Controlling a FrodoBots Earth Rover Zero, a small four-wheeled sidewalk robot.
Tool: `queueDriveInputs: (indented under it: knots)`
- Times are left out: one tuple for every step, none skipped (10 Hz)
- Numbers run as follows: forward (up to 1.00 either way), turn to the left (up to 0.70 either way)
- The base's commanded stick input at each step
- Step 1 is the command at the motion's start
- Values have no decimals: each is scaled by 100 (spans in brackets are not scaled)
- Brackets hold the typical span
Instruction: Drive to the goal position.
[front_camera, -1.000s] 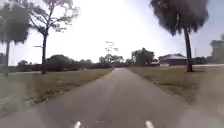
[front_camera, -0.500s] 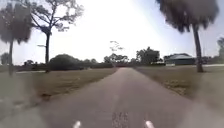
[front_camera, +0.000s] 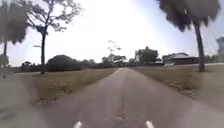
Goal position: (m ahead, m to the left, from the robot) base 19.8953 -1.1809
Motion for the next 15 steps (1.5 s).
queueDriveInputs:
  knots:
    - [100, 0]
    - [100, 0]
    - [100, 0]
    - [100, 0]
    - [100, 0]
    - [100, 0]
    - [100, 0]
    - [100, 0]
    - [100, 0]
    - [100, 0]
    - [100, 0]
    - [100, 0]
    - [100, 0]
    - [100, 0]
    - [100, 0]
